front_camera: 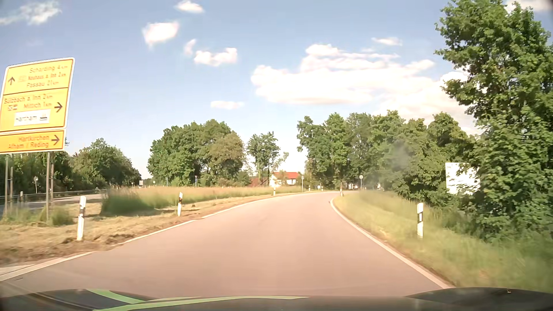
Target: Follow the waypoints while adhering to traffic rules and regulations
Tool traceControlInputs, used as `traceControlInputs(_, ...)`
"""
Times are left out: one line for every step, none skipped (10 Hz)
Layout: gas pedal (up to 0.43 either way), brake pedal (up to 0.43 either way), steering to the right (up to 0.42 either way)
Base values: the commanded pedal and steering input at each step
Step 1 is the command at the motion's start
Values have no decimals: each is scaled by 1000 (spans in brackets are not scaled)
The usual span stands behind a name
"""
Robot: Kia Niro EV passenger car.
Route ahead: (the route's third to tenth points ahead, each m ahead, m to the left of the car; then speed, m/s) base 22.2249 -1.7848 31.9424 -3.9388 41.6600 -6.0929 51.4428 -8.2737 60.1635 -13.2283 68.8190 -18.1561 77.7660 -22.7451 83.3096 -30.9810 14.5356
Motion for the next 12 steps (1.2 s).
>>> traceControlInputs(8, 0, 24)
traceControlInputs(39, 0, 24)
traceControlInputs(39, 0, 24)
traceControlInputs(47, 0, 24)
traceControlInputs(47, 0, 24)
traceControlInputs(67, 0, 25)
traceControlInputs(67, 0, 24)
traceControlInputs(79, 0, 25)
traceControlInputs(79, 0, 24)
traceControlInputs(79, 0, 24)
traceControlInputs(79, 0, 25)
traceControlInputs(79, 0, 25)
